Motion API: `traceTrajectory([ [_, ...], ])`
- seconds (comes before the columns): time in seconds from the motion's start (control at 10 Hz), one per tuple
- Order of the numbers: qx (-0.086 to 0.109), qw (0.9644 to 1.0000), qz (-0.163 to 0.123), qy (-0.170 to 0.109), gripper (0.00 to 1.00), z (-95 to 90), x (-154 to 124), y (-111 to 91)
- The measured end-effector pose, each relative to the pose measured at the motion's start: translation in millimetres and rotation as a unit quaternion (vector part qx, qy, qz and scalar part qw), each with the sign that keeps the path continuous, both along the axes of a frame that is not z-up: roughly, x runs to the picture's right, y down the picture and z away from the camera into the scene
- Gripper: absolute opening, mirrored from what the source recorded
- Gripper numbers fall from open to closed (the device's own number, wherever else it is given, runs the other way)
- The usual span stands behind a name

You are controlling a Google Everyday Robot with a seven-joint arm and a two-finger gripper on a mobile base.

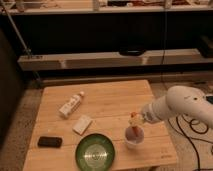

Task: Place the pepper in the ceramic cup

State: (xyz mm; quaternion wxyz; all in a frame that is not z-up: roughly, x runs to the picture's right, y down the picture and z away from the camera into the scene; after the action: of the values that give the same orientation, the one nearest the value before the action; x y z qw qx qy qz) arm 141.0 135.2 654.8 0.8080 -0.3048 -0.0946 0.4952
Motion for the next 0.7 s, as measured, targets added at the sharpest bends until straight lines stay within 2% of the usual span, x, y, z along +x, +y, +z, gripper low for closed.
traceTrajectory([
  [0.1,0.001,1.0,-0.003,0.001,0.66,-0.4,-1.5,-0.6],
  [0.2,0.001,1.0,-0.004,0.001,0.68,-1.2,-1.0,-1.1],
  [0.7,0.001,0.9999,-0.014,0.002,0.68,-1.0,-5.2,-1.9],
])
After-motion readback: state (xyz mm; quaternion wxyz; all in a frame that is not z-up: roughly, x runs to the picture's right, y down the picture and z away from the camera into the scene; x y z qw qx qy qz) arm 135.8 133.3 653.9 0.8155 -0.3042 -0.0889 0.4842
